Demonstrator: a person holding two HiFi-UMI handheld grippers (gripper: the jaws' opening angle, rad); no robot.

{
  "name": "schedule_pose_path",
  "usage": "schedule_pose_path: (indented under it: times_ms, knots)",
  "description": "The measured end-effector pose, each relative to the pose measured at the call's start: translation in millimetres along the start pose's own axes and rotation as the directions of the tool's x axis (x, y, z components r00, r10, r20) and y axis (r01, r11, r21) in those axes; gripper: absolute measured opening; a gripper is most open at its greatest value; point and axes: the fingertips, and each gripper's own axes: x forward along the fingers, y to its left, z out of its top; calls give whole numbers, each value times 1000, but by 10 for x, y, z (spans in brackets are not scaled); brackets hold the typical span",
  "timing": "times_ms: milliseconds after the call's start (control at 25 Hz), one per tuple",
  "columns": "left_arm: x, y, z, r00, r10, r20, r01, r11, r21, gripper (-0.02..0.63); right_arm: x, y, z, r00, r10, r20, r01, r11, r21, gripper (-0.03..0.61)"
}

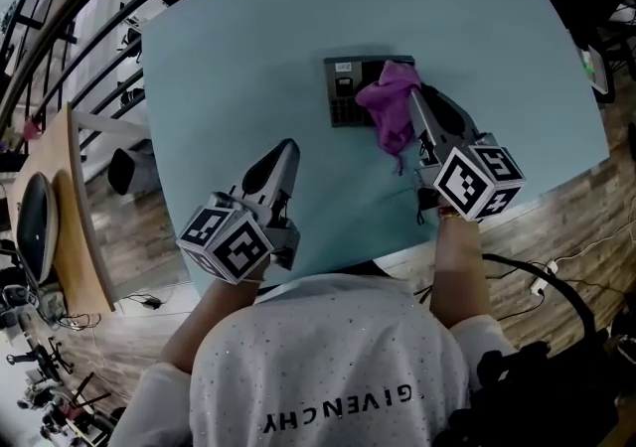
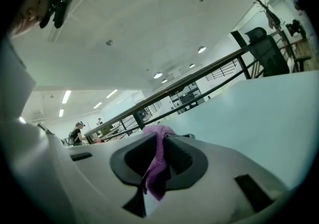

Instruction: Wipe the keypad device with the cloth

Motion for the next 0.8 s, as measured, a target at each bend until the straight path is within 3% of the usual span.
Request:
schedule_pose_path:
  times_ms: [120,240,480,800]
  knots:
    - [-93,128,5,999,37,10,-37,999,-22,5,141,319,-36,994,108,4,-108,994,32,49]
    - [-184,203,24,998,61,29,-60,998,-31,5,290,569,-162,986,159,-47,-160,987,-3,49]
    - [-337,369,99,993,98,62,-95,994,-50,5,640,801,-507,978,144,-153,-159,984,-86,51]
    - [-425,414,154,990,103,95,-97,993,-67,5,790,714,-736,971,58,-233,-108,972,-207,52]
